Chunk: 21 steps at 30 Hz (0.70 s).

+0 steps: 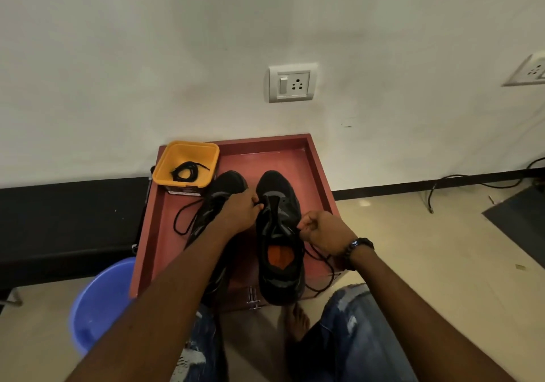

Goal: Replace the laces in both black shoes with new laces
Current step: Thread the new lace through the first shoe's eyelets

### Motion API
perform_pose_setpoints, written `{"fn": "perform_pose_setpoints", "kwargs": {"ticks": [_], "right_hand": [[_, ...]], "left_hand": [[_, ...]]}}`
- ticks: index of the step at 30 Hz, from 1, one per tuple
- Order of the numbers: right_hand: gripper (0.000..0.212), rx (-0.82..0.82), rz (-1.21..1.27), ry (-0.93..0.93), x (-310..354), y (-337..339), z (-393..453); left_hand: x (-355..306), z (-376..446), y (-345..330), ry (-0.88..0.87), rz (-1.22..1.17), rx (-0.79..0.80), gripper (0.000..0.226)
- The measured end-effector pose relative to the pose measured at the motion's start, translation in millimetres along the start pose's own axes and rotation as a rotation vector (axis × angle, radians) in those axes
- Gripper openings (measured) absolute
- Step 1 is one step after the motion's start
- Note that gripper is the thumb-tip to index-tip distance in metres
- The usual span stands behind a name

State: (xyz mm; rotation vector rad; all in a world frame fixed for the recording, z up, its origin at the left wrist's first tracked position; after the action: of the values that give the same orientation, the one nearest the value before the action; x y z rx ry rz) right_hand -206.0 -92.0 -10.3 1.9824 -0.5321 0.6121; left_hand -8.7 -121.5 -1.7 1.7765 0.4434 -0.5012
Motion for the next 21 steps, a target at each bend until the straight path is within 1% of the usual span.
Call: {"fn": "perform_pose_setpoints", "kwargs": {"ticks": [2, 3, 4, 5, 6, 7, 9, 12, 13, 16, 19, 21], "right_hand": [[0.01, -0.072, 0.079, -0.001, 1, 10, 2], [0.019, -0.069, 0.117, 0.01, 6, 9, 3], [0.033, -0.047, 0.145, 0.042, 13, 5, 3], [0.048, -0.023, 0.138, 0.084, 22, -3, 3], [0.057, -0.006, 0.098, 0.116, 29, -11, 3], [0.062, 0.002, 0.031, 0.126, 35, -19, 3], [0.061, 0.005, -0.091, 0.114, 40, -30, 5], [0.059, 0.027, -0.149, 0.089, 40, -32, 9], [0.059, 0.049, -0.15, 0.076, 38, -33, 9], [0.061, 0.077, -0.134, 0.022, 30, -29, 9], [0.062, 0.082, -0.18, 0.015, 31, -28, 8], [0.062, 0.094, -0.185, 0.009, 30, -29, 9]], "left_hand": [[-8, 3, -5, -0.051, 0.049, -0.009, 0.012], [-12, 4, -4, -0.072, 0.051, -0.03, 0.012], [-15, 3, -2, -0.081, 0.038, -0.054, 0.012], [-17, 3, 0, -0.081, 0.012, -0.077, 0.012], [-19, 2, 3, -0.072, -0.023, -0.094, 0.013], [-17, 3, 4, -0.057, -0.07, -0.104, 0.014], [-7, 4, 6, 0.01, -0.179, -0.105, 0.014], [8, 5, 12, 0.107, -0.327, -0.101, 0.014], [11, 5, 14, 0.139, -0.406, -0.105, 0.015], [7, 6, 19, 0.242, -0.759, -0.11, 0.021], [3, 6, 42, 0.263, -0.926, -0.197, 0.012], [12, 4, 57, 0.301, -1.019, -0.261, 0.014]]}}
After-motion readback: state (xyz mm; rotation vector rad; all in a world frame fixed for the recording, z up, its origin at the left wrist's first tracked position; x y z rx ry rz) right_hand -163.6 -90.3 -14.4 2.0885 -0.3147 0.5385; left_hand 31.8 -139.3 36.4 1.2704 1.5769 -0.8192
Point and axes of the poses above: each hand's wrist, its own z-axis towards the middle knuckle, its own y-axis out of the back of the hand, x = y × z, the point moved 10 cm from there along z, towards the middle knuckle, and after that the axes turned 5 degrees about -y, right-handed, at the moved point
